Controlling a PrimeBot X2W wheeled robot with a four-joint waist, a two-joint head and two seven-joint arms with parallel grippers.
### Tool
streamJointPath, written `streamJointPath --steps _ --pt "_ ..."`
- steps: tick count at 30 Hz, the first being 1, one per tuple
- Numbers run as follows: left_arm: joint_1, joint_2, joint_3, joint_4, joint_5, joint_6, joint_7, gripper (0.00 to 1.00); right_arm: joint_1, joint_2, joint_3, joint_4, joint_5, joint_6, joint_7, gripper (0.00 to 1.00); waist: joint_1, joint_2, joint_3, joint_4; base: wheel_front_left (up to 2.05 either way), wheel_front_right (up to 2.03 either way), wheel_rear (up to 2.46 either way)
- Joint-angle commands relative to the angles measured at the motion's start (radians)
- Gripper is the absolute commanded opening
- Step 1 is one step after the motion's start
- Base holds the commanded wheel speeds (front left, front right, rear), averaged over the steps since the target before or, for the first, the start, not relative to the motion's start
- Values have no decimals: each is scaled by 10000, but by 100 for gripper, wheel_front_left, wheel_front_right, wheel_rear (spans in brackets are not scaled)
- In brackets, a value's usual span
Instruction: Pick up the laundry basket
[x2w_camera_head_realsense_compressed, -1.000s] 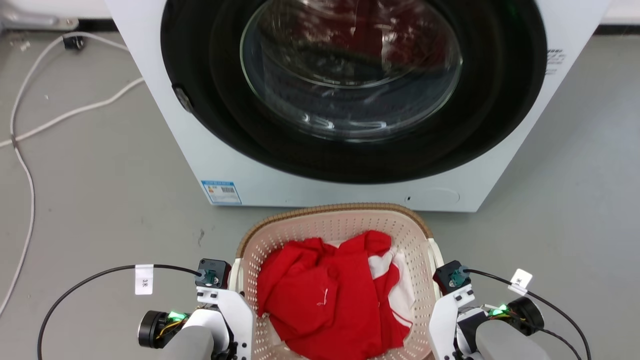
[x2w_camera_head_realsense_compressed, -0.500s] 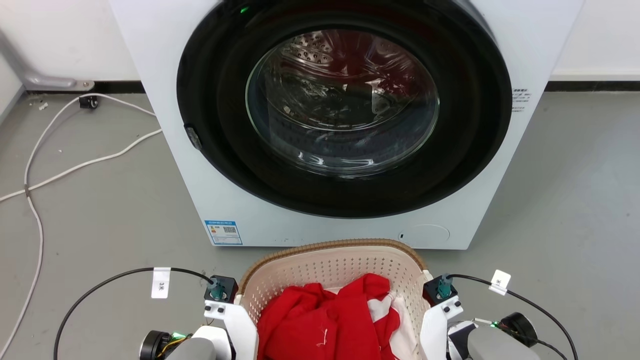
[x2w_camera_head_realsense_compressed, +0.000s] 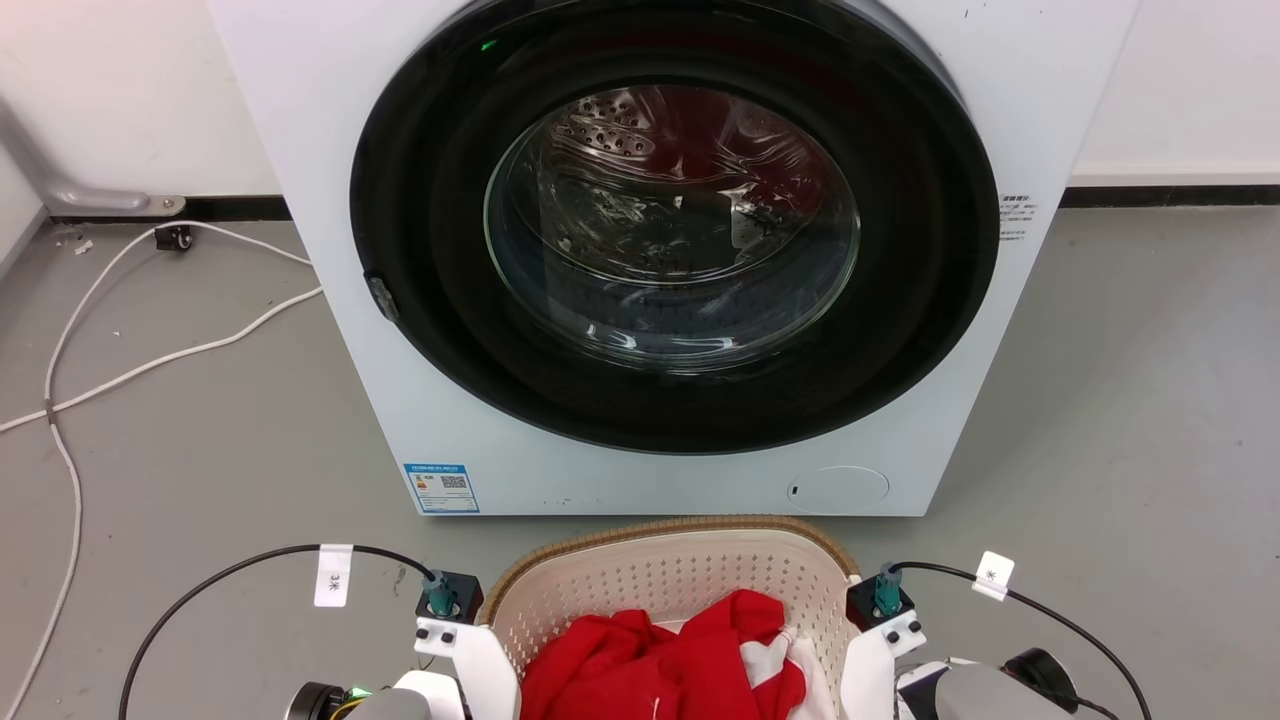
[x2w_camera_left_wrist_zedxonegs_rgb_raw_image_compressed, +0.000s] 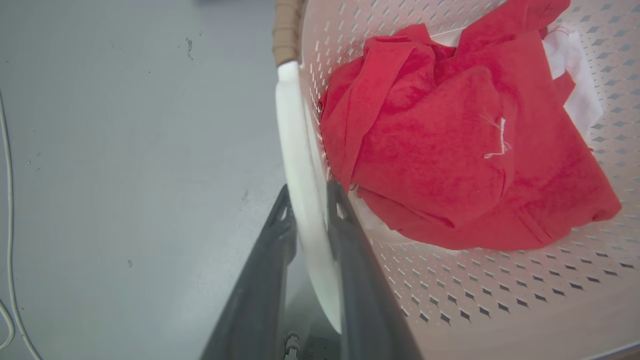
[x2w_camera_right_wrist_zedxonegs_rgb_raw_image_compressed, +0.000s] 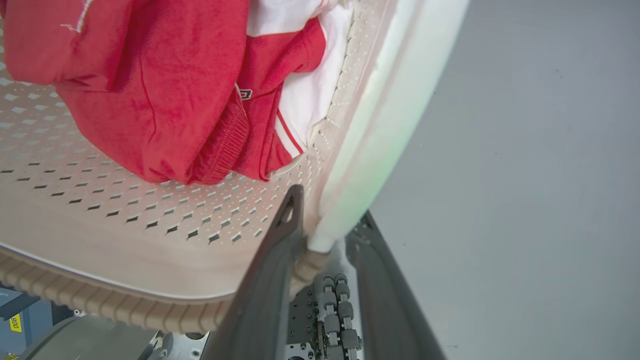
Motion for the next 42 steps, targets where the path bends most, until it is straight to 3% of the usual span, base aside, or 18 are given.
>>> streamJointPath --steps 1,42 --pt "47 -35 -161 -139 -1 -114 -6 0 -117 86 178 -9 -38 28 6 0 1 -1 7 -7 0 0 0" --pt "-324 253 -1995 32 -1849 -115 -321 0 -440 24 1897 152 1741 28 44 0 1 -1 244 -243 0 0 0"
